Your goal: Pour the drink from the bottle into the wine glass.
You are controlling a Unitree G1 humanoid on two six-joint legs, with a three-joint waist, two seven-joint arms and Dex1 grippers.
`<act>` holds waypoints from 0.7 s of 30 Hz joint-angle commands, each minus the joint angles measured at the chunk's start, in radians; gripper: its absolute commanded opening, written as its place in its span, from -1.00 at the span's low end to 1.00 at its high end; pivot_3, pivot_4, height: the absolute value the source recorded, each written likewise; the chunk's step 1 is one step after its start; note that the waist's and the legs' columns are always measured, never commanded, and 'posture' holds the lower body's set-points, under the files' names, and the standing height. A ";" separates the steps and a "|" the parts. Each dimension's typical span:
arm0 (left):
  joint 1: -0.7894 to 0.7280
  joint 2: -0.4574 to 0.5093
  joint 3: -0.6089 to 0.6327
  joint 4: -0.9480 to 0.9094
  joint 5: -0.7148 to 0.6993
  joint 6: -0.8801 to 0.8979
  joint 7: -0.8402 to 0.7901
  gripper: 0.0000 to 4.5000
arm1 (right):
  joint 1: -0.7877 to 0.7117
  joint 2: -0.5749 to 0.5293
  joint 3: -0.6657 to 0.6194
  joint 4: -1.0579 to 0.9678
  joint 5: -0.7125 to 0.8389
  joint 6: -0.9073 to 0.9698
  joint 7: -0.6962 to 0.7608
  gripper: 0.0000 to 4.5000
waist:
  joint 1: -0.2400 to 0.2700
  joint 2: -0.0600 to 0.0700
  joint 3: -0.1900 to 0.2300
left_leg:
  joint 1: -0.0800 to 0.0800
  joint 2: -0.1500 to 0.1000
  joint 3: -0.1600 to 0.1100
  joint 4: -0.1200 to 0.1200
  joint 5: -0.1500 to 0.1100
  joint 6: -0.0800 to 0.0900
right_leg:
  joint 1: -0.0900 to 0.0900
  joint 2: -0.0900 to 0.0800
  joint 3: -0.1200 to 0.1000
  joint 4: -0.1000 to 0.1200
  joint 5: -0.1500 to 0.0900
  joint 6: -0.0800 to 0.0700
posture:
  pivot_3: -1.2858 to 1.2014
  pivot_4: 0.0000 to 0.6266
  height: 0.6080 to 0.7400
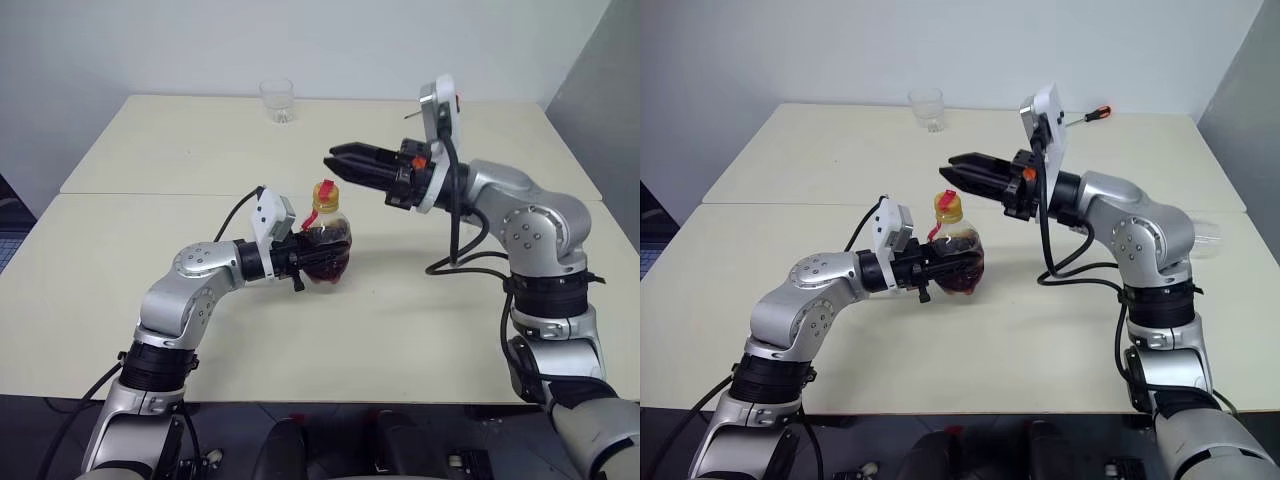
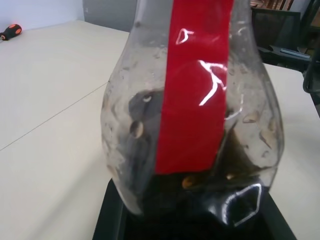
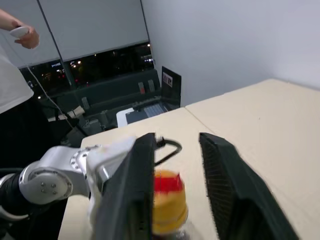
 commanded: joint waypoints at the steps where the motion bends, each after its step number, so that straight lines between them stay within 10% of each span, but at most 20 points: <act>1: -0.017 0.002 0.019 -0.030 -0.009 -0.018 -0.008 -0.56 | 0.004 -0.005 -0.002 -0.051 -0.013 -0.029 -0.010 0.26 | 0.000 0.000 0.000 | 0.000 0.000 0.000 0.000 0.000 0.000 | 0.000 0.000 0.000 0.000 0.000 0.000 | 0.03 -0.52 1.00; 21: -0.007 0.006 0.021 -0.039 -0.012 -0.013 -0.011 -0.56 | 0.054 0.046 0.075 -0.124 -0.041 -0.047 -0.003 0.39 | 0.000 0.000 0.000 | 0.000 0.000 -0.001 0.000 0.000 0.000 | 0.000 0.000 0.000 0.000 0.000 0.000 | 0.03 -0.52 1.00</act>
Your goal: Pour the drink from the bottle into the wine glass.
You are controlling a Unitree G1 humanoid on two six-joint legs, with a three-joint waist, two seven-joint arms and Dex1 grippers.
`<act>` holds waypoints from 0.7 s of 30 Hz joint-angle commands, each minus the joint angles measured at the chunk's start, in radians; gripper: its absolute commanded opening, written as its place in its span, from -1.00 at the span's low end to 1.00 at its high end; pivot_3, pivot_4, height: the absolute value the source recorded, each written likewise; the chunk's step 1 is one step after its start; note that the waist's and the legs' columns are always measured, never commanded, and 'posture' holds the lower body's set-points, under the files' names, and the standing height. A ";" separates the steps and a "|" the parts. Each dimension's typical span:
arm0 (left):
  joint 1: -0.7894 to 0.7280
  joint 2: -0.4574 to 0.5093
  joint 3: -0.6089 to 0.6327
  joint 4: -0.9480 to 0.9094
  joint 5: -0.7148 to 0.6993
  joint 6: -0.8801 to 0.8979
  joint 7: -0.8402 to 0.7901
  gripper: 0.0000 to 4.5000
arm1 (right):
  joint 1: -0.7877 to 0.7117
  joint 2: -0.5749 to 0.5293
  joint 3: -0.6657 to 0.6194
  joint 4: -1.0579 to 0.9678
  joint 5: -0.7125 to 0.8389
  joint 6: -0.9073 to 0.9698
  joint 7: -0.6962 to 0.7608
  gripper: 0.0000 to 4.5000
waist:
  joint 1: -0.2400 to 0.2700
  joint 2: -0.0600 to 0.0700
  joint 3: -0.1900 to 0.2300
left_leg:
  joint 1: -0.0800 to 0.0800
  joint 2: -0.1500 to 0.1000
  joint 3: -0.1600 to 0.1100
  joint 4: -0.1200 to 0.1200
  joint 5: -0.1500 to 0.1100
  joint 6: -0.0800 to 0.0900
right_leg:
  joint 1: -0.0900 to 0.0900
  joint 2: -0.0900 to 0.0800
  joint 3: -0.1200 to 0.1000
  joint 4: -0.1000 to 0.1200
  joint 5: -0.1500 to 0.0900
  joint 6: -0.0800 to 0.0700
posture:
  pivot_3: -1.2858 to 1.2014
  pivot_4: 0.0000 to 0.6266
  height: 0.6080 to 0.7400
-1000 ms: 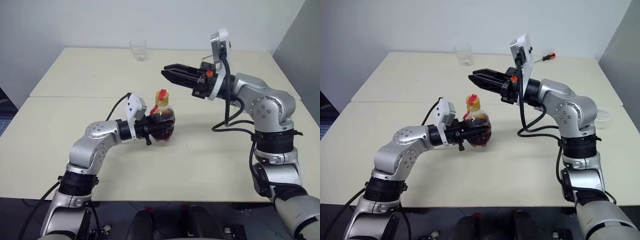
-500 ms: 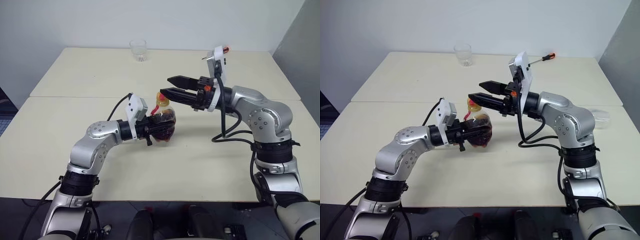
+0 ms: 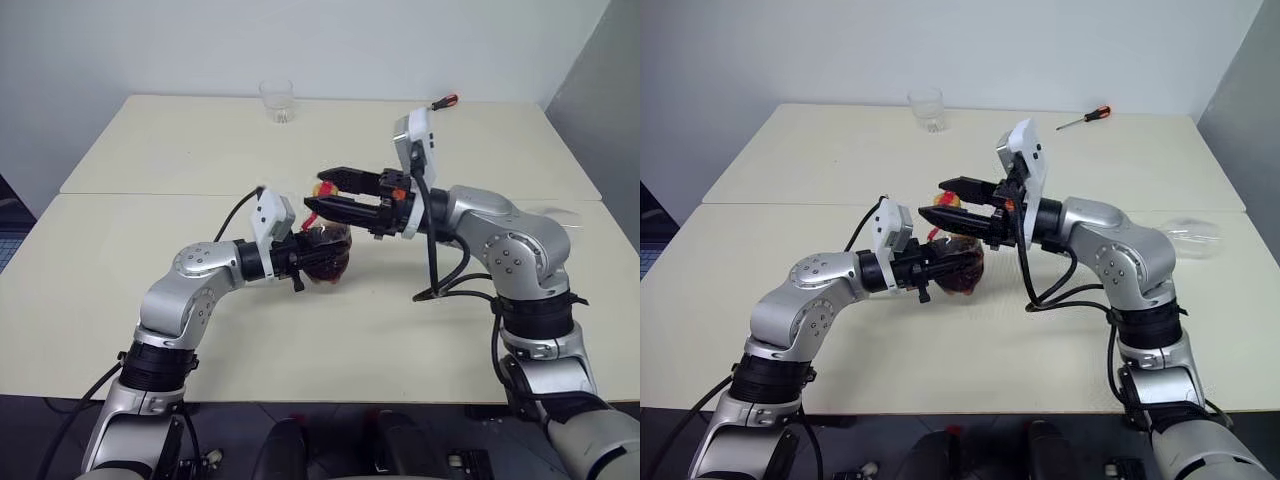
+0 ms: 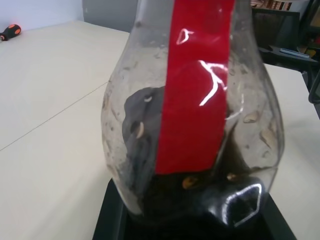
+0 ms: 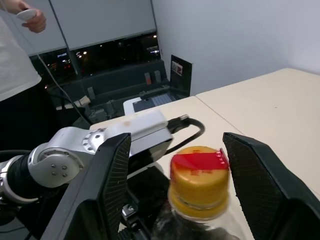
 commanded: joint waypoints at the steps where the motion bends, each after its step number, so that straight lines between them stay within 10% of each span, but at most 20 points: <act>1: -0.008 0.005 0.020 -0.040 -0.012 -0.013 -0.006 -0.56 | -0.010 0.008 0.022 -0.019 -0.024 -0.044 0.002 0.39 | 0.000 0.000 0.000 | 0.000 0.000 0.000 0.000 0.000 0.000 | 0.000 0.000 0.000 0.000 0.000 0.000 | 0.03 -0.52 1.00; 21: -0.009 -0.003 0.015 -0.044 -0.012 -0.013 -0.007 -0.56 | -0.006 -0.017 -0.002 0.035 -0.082 -0.091 -0.015 0.39 | 0.000 0.000 0.000 | 0.000 0.000 0.000 0.000 0.000 0.000 | 0.000 0.000 0.000 0.000 0.000 0.000 | 0.03 -0.52 1.00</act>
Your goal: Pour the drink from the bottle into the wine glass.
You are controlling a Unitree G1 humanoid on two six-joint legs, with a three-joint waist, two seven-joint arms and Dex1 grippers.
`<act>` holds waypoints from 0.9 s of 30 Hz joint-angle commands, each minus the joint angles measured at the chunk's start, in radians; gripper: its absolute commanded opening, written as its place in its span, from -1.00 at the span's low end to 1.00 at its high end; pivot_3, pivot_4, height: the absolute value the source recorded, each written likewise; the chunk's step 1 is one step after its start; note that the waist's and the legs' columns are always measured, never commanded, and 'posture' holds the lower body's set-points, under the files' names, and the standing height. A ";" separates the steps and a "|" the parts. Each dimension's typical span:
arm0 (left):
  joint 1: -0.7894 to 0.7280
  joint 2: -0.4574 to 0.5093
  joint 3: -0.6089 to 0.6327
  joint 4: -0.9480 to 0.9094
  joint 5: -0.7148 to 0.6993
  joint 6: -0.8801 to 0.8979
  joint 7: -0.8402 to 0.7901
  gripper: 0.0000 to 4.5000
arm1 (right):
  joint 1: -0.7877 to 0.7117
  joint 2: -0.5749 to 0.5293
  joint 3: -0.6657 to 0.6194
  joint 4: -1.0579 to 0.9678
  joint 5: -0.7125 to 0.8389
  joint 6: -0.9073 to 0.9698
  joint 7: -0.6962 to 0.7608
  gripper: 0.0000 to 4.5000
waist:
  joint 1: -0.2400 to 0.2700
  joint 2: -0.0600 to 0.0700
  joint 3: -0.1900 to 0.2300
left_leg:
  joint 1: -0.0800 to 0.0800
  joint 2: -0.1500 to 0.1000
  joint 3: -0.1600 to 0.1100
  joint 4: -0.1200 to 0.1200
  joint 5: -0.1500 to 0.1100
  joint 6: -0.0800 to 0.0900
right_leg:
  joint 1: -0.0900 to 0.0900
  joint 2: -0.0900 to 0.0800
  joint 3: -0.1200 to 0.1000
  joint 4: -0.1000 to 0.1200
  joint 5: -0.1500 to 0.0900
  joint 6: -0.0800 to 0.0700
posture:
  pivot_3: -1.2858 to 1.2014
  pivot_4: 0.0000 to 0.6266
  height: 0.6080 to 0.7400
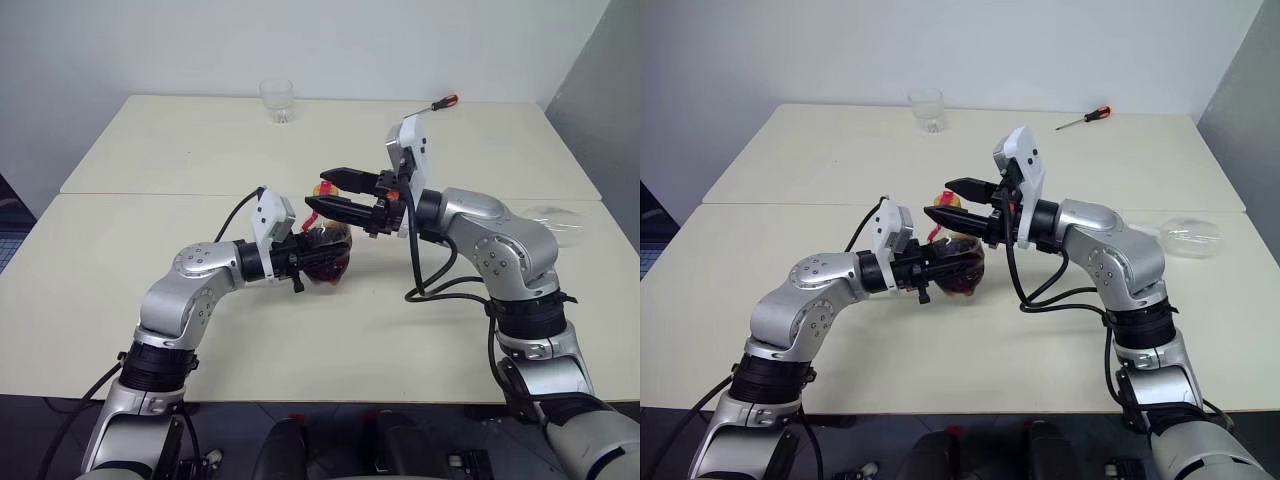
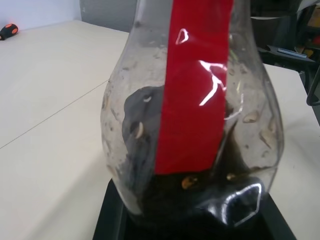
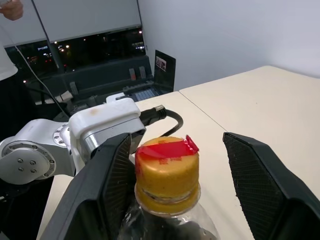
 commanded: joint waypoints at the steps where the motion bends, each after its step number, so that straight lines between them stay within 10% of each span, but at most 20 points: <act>1: -0.010 -0.002 0.015 -0.045 -0.012 -0.013 -0.002 -0.56 | -0.002 -0.026 -0.035 -0.025 -0.001 -0.017 0.005 0.39 | 0.000 0.000 0.000 | 0.000 0.000 0.000 0.000 0.000 0.000 | 0.000 0.000 0.000 0.000 0.000 0.000 | 0.03 -0.52 1.00; 27: -0.020 0.002 0.017 -0.030 -0.007 -0.013 -0.012 -0.56 | -0.005 0.005 -0.064 -0.075 0.147 0.082 -0.008 0.39 | 0.000 0.000 0.000 | 0.000 0.000 0.000 0.000 0.000 0.000 | 0.000 0.000 0.000 0.000 0.000 0.000 | 0.03 -0.52 1.00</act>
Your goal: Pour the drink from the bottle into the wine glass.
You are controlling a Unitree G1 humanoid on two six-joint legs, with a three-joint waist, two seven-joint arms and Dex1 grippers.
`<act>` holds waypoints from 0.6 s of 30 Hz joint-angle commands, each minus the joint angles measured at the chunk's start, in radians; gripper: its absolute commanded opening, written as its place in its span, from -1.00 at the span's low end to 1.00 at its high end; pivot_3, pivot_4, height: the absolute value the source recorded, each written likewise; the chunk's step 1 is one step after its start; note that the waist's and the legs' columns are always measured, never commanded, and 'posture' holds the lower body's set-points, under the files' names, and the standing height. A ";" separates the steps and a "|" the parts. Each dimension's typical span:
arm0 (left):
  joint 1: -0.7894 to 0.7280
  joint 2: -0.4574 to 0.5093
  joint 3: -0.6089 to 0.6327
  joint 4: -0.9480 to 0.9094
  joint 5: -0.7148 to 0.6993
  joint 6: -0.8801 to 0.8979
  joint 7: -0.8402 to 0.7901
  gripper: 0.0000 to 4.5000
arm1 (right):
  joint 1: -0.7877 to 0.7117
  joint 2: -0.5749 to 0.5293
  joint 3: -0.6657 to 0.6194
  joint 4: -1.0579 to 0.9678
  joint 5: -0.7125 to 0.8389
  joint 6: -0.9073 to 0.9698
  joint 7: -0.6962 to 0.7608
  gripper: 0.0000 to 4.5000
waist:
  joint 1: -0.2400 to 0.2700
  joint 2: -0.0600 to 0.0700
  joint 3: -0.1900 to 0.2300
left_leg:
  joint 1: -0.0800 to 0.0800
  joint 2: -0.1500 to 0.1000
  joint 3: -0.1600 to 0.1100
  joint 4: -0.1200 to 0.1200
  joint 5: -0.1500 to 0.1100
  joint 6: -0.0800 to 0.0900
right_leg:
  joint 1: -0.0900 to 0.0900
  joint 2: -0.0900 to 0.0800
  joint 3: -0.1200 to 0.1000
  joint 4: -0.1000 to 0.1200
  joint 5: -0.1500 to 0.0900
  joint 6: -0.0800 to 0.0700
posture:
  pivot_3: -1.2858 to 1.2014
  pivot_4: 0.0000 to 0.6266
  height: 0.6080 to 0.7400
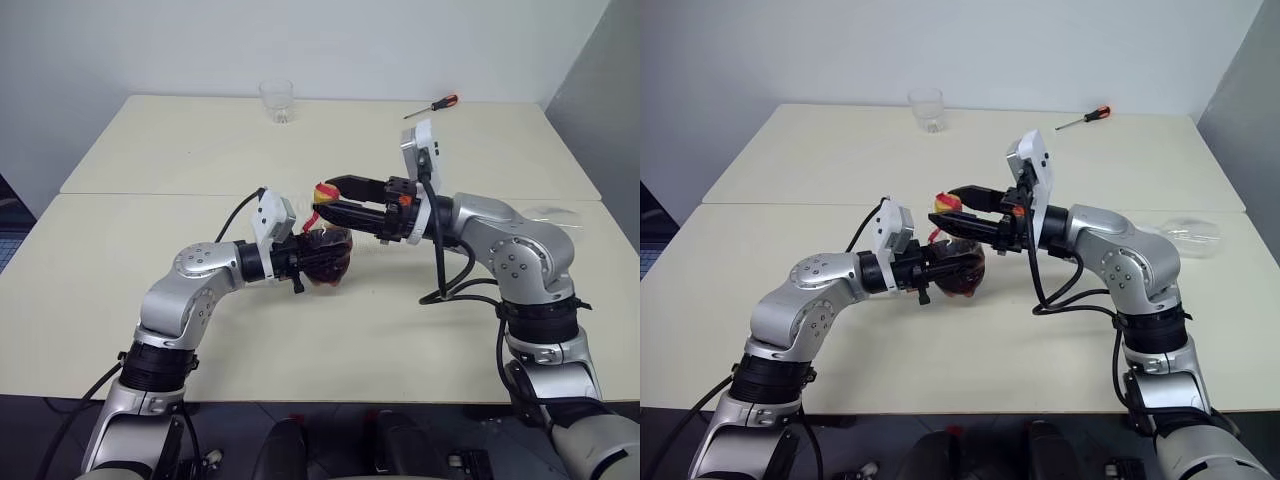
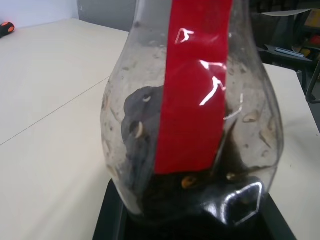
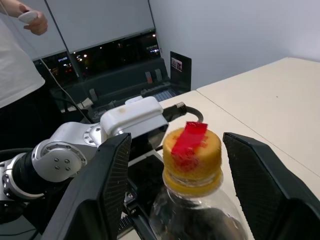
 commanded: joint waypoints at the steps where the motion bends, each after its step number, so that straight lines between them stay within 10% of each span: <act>1: -0.019 0.002 0.019 -0.031 -0.008 -0.018 -0.005 -0.56 | -0.034 0.022 -0.018 -0.022 0.016 -0.015 -0.011 0.39 | 0.000 0.000 0.000 | 0.000 0.000 0.000 0.000 0.000 0.000 | 0.000 0.000 0.000 0.000 0.000 0.000 | 0.03 -0.52 1.00; 10: -0.016 0.003 0.021 -0.033 -0.008 -0.019 -0.003 -0.56 | -0.045 0.039 0.007 0.006 -0.036 -0.057 -0.013 0.39 | 0.000 0.000 0.000 | 0.000 0.000 0.000 0.000 0.000 0.000 | 0.000 0.000 0.000 0.000 0.000 0.000 | 0.03 -0.52 1.00; 18: -0.021 0.001 0.019 -0.027 -0.006 -0.021 -0.002 -0.56 | -0.039 0.030 0.022 0.012 -0.085 -0.104 0.007 -0.46 | 0.000 0.000 0.000 | 0.000 0.000 0.000 0.000 0.000 0.000 | 0.000 0.000 0.000 0.000 0.000 0.000 | 0.03 -0.52 1.00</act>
